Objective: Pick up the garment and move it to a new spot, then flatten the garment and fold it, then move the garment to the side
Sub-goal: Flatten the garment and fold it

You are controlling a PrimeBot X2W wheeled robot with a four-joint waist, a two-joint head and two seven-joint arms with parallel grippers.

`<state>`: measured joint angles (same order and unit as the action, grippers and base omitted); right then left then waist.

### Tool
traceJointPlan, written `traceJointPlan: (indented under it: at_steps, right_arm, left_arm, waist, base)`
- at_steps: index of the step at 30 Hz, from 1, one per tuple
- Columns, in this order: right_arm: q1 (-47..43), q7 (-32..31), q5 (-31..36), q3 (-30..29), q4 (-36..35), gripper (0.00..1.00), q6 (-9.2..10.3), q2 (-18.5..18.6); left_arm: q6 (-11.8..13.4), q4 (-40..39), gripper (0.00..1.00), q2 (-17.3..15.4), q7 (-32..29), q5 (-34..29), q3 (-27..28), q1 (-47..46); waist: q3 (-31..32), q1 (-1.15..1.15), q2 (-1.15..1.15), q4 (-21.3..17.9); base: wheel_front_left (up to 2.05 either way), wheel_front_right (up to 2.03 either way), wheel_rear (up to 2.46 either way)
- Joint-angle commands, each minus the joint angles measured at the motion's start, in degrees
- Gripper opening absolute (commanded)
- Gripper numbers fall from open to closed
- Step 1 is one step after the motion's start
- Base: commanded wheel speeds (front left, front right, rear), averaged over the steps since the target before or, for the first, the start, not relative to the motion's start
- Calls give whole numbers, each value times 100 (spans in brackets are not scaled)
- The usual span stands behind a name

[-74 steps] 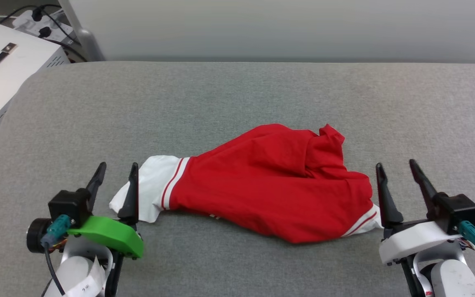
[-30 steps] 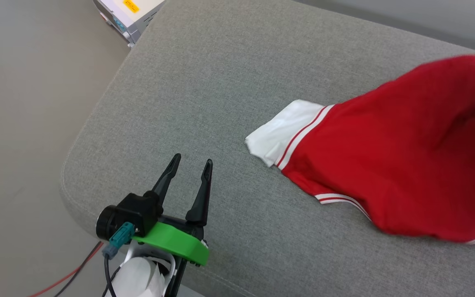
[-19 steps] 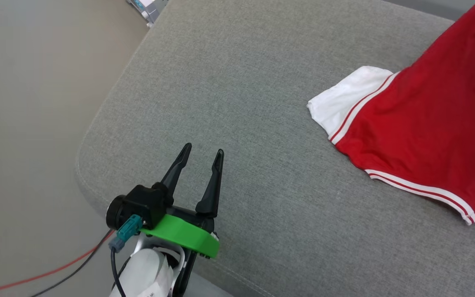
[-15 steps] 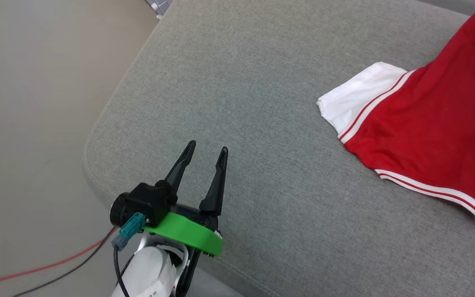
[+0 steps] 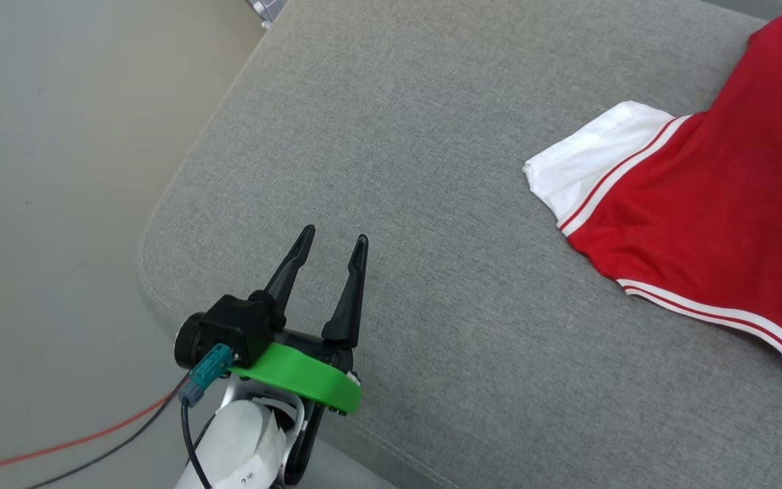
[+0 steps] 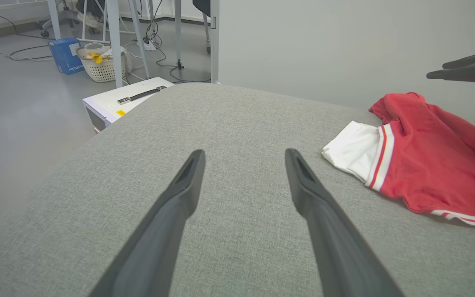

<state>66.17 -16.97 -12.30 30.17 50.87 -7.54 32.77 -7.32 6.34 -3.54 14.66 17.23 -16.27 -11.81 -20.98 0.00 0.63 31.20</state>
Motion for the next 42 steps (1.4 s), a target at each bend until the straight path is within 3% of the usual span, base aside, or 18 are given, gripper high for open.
traceJointPlan:
  at_steps: [1,11,20,29,34,42]
  right_arm:
    - [10,232,-83,-76,23,100,5,-61]
    - [-808,1844,-600,-829,-97,100,5,-591]
    - [-2319,2658,-1017,-1409,-1311,100,5,-731]
    - [-4074,2781,-767,-2516,-2951,100,5,-1217]
    - [-5087,2709,-447,-3200,-3757,100,5,-1807]
    - [-6213,2454,-88,-3666,-4599,100,5,-2620]
  left_arm:
    - [-16,-11,100,-26,34,-28,41,-70]
    - [-16,36,100,-242,34,-52,293,26]
    - [-16,12,100,-373,34,-33,554,187]
    - [-13,45,100,-419,34,17,721,334]
    - [-14,112,100,-377,34,18,713,395]
    - [-15,219,100,-310,34,-43,785,652]
  waist:
    - [245,0,-63,-241]
    - [1004,0,-63,-1031]
    - [1447,0,-63,-1790]
    - [1676,0,-63,-2349]
    - [1774,0,-63,-2509]
    - [1846,0,-63,-2662]
  base:
    - [0,0,0]
    - [0,0,0]
    - [0,0,0]
    - [0,0,0]
    - [0,0,0]
    - [0,0,0]
